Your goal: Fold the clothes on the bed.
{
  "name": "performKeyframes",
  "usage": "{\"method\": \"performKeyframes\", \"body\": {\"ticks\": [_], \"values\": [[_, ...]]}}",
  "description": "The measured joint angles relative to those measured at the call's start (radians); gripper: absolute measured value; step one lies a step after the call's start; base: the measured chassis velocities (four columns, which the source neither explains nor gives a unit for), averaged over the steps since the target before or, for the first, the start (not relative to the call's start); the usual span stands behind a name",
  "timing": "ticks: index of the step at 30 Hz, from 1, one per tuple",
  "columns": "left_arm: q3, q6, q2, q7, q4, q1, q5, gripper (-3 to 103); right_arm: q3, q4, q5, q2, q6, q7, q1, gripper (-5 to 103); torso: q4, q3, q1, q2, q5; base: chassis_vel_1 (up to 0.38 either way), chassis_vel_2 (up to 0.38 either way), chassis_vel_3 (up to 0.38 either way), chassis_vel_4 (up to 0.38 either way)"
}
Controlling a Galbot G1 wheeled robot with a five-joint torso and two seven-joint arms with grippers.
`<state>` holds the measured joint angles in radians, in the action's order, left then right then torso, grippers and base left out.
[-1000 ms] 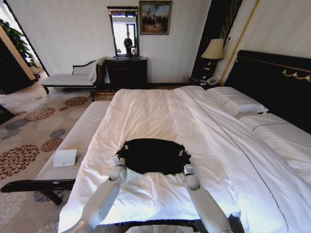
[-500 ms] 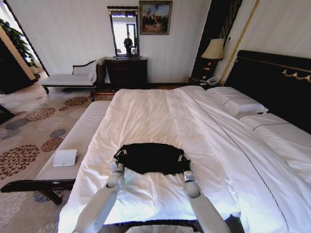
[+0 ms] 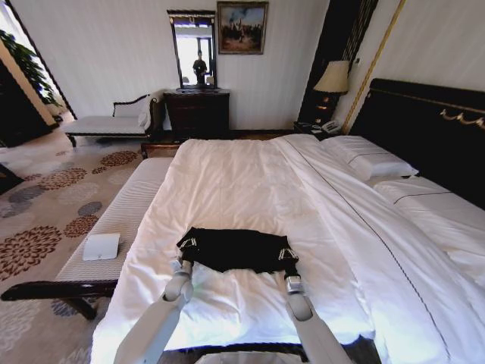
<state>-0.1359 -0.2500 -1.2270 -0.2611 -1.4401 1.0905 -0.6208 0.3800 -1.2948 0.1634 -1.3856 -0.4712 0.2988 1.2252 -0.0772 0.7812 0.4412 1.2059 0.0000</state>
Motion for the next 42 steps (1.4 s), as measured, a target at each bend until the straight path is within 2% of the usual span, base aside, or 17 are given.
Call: {"method": "performKeyframes", "body": {"ticks": [17, 42], "values": [[-0.025, -0.002, 0.071, -0.004, -0.109, 0.079, 0.047, 0, 0.045, -0.079, 0.083, -0.022, -0.023, 0.025, 0.099, 1, 0.0001, 0.000, 0.000, 0.000, -0.0001, 0.000, 0.000, 0.000, 0.000], [-0.042, -0.015, 0.066, -0.004, -0.147, 0.181, 0.069, 0, 0.048, -0.115, 0.102, 0.004, -0.031, 0.024, 0.143, 1, 0.0001, 0.000, 0.000, 0.000, 0.0000, 0.000, 0.000, 0.000, 0.000]]}}
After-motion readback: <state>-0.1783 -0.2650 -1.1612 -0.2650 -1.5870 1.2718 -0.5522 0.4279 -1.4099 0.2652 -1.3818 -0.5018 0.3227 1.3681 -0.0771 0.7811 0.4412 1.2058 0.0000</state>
